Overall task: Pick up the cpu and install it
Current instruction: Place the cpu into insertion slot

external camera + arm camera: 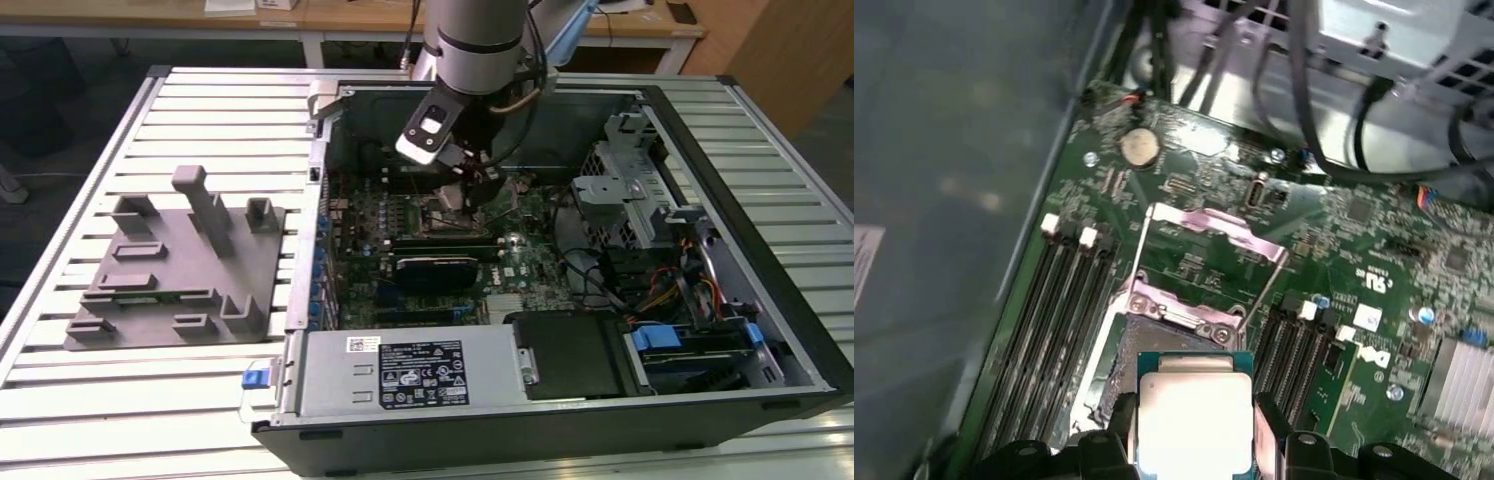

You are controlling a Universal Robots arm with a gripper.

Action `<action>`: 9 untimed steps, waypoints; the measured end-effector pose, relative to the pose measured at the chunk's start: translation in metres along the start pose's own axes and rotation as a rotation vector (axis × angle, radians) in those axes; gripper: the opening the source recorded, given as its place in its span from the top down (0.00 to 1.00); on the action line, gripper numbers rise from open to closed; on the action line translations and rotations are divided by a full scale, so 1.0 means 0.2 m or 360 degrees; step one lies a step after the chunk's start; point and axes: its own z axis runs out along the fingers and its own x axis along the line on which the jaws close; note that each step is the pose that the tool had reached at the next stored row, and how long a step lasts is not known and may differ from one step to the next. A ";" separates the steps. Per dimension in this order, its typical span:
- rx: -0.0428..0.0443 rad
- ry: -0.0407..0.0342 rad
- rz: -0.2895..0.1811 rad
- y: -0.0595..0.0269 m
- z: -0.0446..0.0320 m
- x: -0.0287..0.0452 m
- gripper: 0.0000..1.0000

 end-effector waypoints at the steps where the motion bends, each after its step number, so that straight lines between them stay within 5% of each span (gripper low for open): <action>1: -0.0001 -0.0001 0.0029 0.000 0.003 0.000 0.46; 9: -0.0004 -0.0010 0.0260 -0.001 0.021 0.000 0.46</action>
